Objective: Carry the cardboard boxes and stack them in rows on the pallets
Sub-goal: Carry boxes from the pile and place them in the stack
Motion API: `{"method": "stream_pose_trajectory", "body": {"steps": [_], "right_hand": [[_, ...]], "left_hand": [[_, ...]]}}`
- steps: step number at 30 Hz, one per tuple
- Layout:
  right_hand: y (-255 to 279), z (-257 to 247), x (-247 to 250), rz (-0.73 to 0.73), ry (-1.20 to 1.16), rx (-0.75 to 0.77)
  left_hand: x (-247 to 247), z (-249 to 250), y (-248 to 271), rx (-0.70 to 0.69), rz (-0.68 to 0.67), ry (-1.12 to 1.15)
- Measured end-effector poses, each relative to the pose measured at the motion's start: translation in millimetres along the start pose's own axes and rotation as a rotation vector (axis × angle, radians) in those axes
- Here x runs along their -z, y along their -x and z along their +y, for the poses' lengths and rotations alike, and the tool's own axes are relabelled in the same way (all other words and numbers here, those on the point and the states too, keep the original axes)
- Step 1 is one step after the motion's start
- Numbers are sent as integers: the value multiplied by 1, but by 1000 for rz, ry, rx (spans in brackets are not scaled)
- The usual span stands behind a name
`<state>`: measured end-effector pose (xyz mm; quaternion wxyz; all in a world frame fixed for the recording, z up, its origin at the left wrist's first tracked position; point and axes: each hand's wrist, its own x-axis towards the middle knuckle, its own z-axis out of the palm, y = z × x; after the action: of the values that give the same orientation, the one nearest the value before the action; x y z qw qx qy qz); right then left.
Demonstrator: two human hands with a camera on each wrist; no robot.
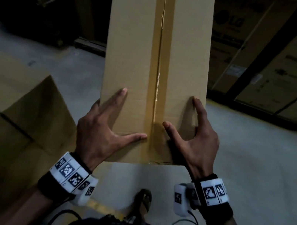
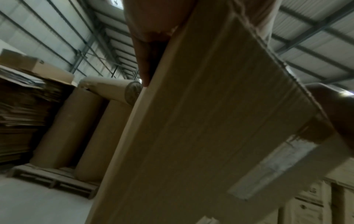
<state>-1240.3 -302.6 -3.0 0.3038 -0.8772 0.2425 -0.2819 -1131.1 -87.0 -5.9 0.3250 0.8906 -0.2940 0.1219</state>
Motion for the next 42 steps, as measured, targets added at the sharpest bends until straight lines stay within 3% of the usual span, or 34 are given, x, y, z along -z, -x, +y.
{"method": "stream_pose_trajectory", "body": {"steps": [8,17,23,31,42], "right_hand": [[-215,39,-41,-123,-25,99],[-423,35,-179,-286,-99,207],[-564,-8,-284,-404,-157,194],[-702,-71,-433,-554,-216,272],[-890,-211,-719,-797,-230,534]], "left_hand": [[-81,-6,-171,113,86,12],[-144,-100,-346,265,214,-15],[-159,-193,-480,432,206,-50],[-145,-307,-618,695,173,-41],[-110,-525,-787,918,392,-94]]}}
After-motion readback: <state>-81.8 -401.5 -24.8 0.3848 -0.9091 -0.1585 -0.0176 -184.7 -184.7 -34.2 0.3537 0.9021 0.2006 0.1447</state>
